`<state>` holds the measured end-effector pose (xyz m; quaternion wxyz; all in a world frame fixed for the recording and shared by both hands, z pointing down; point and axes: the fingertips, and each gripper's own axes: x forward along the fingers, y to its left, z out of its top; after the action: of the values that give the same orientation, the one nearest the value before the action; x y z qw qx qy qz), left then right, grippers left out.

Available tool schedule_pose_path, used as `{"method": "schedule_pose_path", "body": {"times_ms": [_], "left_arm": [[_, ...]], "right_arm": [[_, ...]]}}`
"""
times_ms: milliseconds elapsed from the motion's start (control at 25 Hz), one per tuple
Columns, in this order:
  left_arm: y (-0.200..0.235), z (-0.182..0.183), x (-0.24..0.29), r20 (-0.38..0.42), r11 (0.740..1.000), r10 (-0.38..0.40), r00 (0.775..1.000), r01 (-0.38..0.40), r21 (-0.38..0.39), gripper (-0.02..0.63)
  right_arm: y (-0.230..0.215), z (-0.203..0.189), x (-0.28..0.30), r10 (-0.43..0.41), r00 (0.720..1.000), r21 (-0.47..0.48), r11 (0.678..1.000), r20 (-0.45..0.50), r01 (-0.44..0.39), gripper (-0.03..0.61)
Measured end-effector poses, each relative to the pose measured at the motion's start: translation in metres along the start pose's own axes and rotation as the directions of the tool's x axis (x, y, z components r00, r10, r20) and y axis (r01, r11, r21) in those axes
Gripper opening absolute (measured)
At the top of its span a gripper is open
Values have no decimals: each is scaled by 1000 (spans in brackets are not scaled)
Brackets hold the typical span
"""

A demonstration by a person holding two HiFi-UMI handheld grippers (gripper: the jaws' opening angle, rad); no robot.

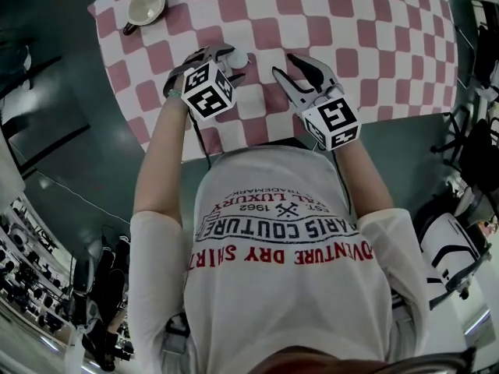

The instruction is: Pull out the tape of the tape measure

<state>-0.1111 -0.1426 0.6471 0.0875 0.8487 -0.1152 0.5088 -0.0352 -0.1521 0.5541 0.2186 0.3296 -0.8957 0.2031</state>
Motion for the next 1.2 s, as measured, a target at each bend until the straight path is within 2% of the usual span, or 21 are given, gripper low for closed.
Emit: {"method": "schedule_pose_path", "body": {"times_ms": [160, 440, 560, 640, 800, 1000, 1200], "left_arm": [[2, -3, 10, -54, 996, -40, 998, 44, 76, 324], [5, 2, 15, -57, 979, -128, 990, 136, 155, 331], [4, 2, 15, -60, 974, -139, 988, 147, 172, 318], [3, 1, 15, -64, 976, -134, 989, 143, 164, 236], [3, 0, 16, -98, 983, -108, 989, 121, 140, 235], [5, 3, 17, -73, 997, -76, 994, 77, 2, 233], [6, 10, 9, -86, 998, -14, 996, 9, -60, 233]], "right_arm": [[-2, -1, 2, 2, 1000, 7, 1000, -13, -1, 176], [-6, -6, 0, -4, 1000, 4, 1000, -31, 4, 176], [-8, -4, -3, -8, 1000, 16, 1000, -23, 8, 176], [-9, -2, -4, -8, 1000, 18, 1000, -16, 8, 176], [-7, 1, -5, 8, 1000, 4, 1000, -13, -8, 176], [-5, -1, -5, 43, 998, -22, 999, -36, -44, 176], [-10, 4, -11, 90, 994, -62, 994, -55, -93, 172]]}}
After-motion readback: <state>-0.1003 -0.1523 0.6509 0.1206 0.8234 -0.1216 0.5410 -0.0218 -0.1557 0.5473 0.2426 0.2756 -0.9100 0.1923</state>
